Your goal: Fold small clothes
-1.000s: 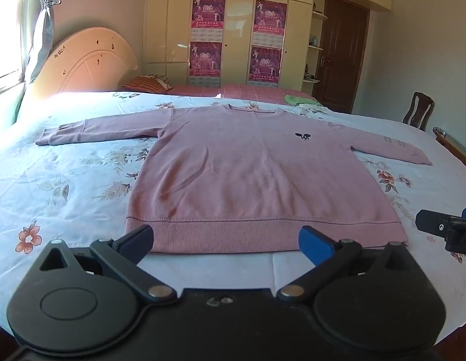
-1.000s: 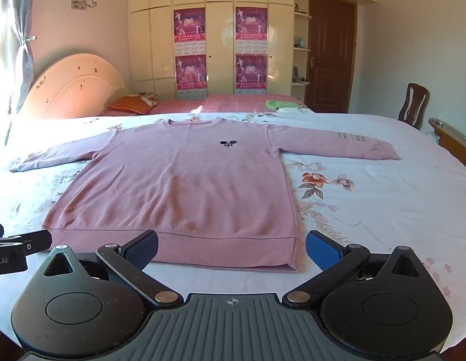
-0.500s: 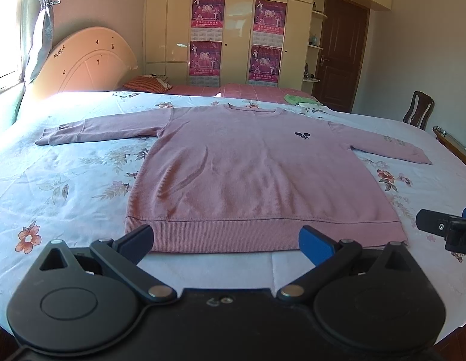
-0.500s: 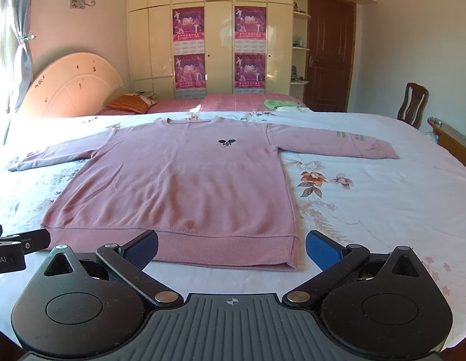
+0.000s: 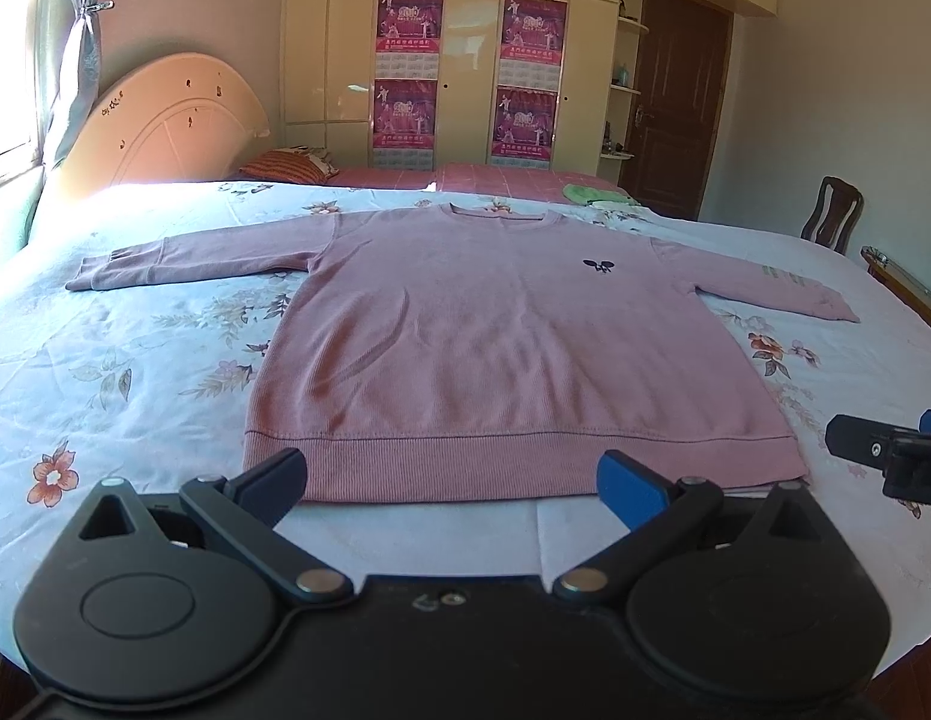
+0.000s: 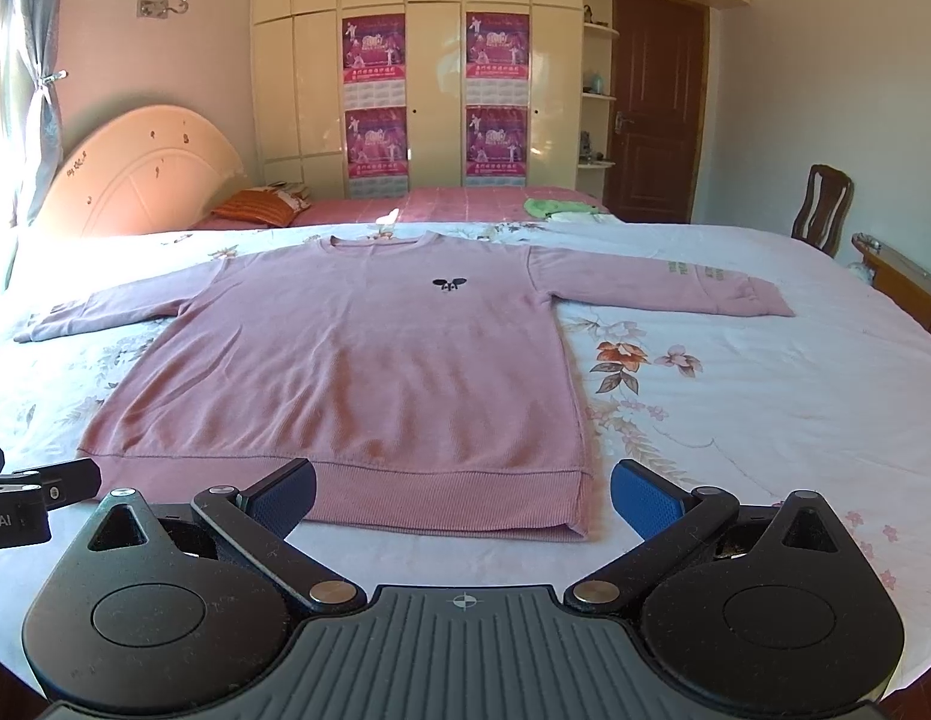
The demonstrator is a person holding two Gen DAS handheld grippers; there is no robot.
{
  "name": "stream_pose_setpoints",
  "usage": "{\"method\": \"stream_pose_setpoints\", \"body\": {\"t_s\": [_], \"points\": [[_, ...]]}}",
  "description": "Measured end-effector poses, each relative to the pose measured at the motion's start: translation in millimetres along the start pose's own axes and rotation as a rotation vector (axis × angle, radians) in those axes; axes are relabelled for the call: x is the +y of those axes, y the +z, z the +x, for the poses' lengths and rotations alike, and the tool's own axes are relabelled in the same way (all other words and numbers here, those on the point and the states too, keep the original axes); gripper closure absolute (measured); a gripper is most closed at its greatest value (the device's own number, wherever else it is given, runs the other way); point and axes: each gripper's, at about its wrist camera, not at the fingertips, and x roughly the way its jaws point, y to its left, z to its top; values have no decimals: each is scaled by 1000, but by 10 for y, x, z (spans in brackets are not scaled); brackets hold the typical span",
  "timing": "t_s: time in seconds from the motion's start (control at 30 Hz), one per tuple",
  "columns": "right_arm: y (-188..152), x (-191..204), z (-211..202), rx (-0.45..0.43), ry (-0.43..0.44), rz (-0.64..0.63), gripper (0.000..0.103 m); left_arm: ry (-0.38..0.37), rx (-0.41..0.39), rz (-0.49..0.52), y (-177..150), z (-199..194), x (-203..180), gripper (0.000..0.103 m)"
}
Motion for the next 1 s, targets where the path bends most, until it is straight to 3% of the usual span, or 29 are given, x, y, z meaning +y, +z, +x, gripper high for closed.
{"method": "stream_pose_setpoints", "body": {"t_s": [1.0], "points": [[-12,24,19,5,2,-6,0,0,6,6,-36,-11,-3,0]]}}
